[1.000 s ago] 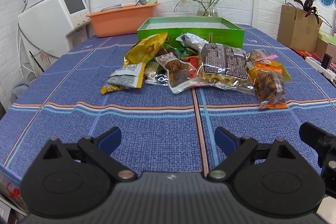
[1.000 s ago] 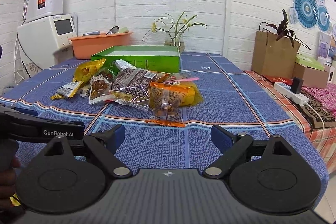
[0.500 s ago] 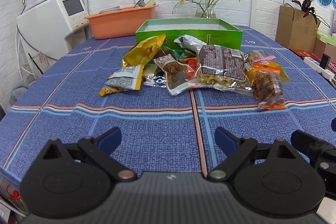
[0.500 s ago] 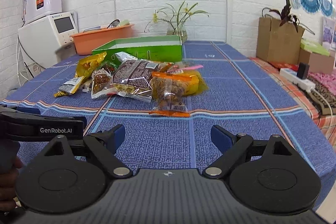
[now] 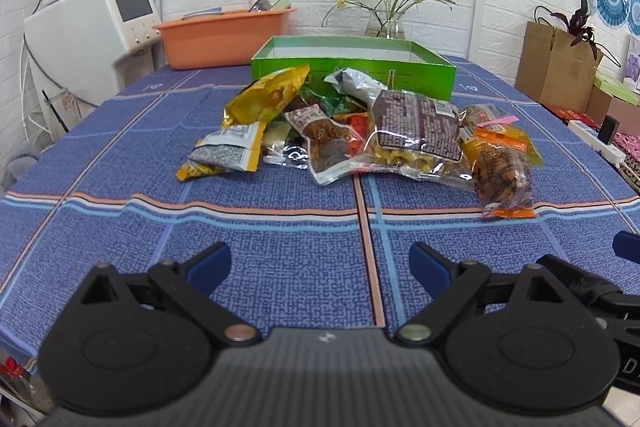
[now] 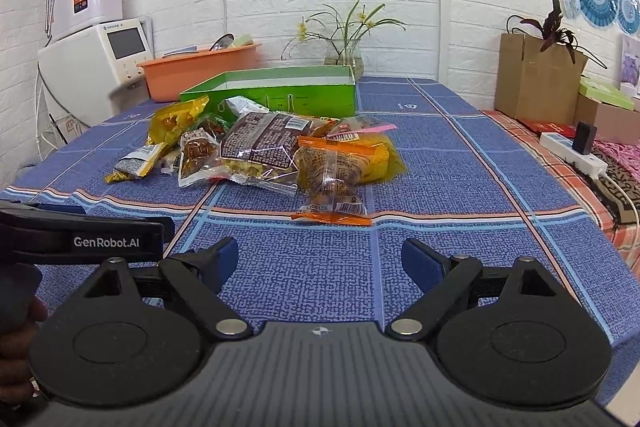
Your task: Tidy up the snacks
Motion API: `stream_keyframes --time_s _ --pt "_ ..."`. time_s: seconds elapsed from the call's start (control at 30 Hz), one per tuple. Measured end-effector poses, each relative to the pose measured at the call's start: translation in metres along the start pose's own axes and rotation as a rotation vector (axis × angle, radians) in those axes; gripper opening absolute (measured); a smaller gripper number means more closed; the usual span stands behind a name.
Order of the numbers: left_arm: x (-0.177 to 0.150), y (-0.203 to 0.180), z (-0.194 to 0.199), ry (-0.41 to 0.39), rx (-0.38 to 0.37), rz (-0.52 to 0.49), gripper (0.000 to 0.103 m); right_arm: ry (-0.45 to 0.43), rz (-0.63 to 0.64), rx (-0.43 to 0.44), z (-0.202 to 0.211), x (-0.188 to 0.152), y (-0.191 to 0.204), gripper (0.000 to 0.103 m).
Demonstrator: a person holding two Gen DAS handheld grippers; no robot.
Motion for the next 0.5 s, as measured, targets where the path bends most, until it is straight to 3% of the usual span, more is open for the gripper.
stream_keyframes --time_s 0.17,0.5 --pt "-0.001 0.002 -0.004 0.025 0.015 -0.001 0.091 -0.056 0.004 -0.02 -0.002 0.009 -0.003 0.103" --pt "0.001 0.003 -0.004 0.014 0.033 -0.026 0.091 -0.084 -0.027 0.009 -0.009 0.017 -0.003 0.103"
Point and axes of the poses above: each gripper's, at about its wrist camera, not at the fingertips, and z roughly against the way its jaws point, y to its left, x to its top, the point moved 5 cm from there along -z, roughly the way its jaws point, and after that the axes turned 8 degrees about -z, right-handed, at the moved point
